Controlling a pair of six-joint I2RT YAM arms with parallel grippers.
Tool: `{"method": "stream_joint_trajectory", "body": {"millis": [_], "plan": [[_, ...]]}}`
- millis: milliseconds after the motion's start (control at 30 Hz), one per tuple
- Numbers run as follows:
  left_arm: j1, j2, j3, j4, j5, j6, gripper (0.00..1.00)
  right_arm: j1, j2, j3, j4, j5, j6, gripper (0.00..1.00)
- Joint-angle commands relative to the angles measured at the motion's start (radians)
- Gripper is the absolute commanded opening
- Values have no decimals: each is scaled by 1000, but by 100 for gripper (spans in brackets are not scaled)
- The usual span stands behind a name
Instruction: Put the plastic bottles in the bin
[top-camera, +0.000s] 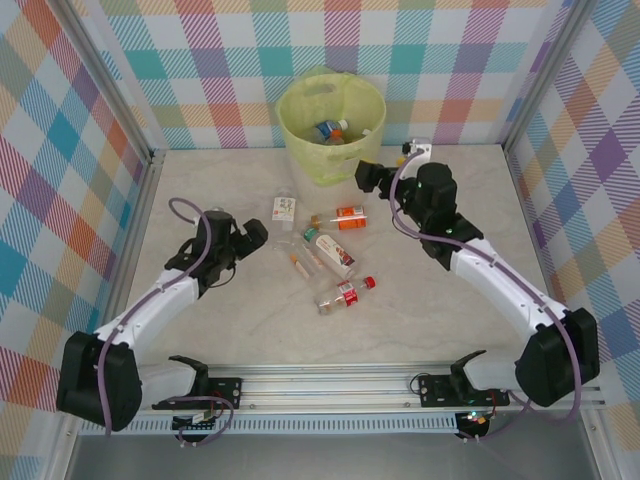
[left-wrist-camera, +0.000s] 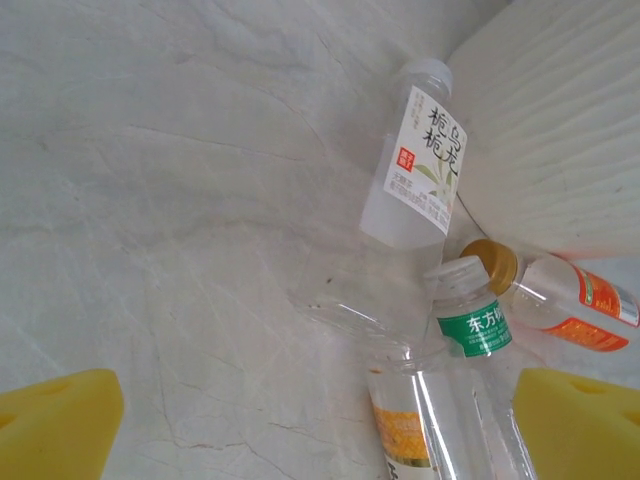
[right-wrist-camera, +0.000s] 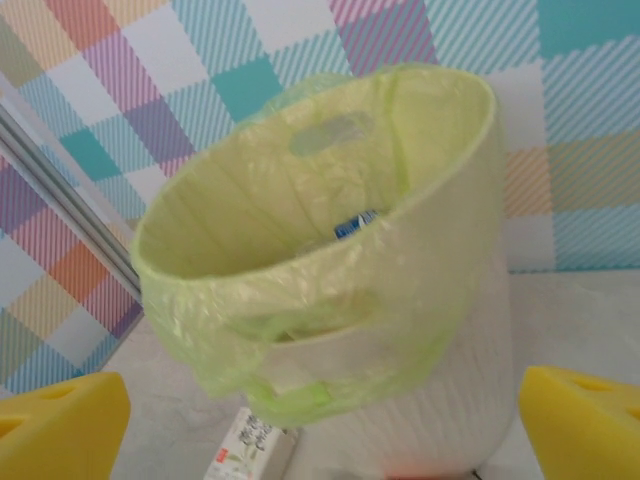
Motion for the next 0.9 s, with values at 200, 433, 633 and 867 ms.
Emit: {"method": "stream_joint_trajectory", "body": {"millis": [200,433,633,867], "plan": [[3,166,110,-3,137,223,100,4,-77,-196,-65,-157,159,100],[-2,323,194,40,203,291,100,3,-75,-270,51,-183,237,100],[-3,460,298,-12,171,350,100,5,-73,-269,73,-188,219,100],[-3,608,449,-79,179,396,100,5,-100,-254,5,-151,186,100]]}}
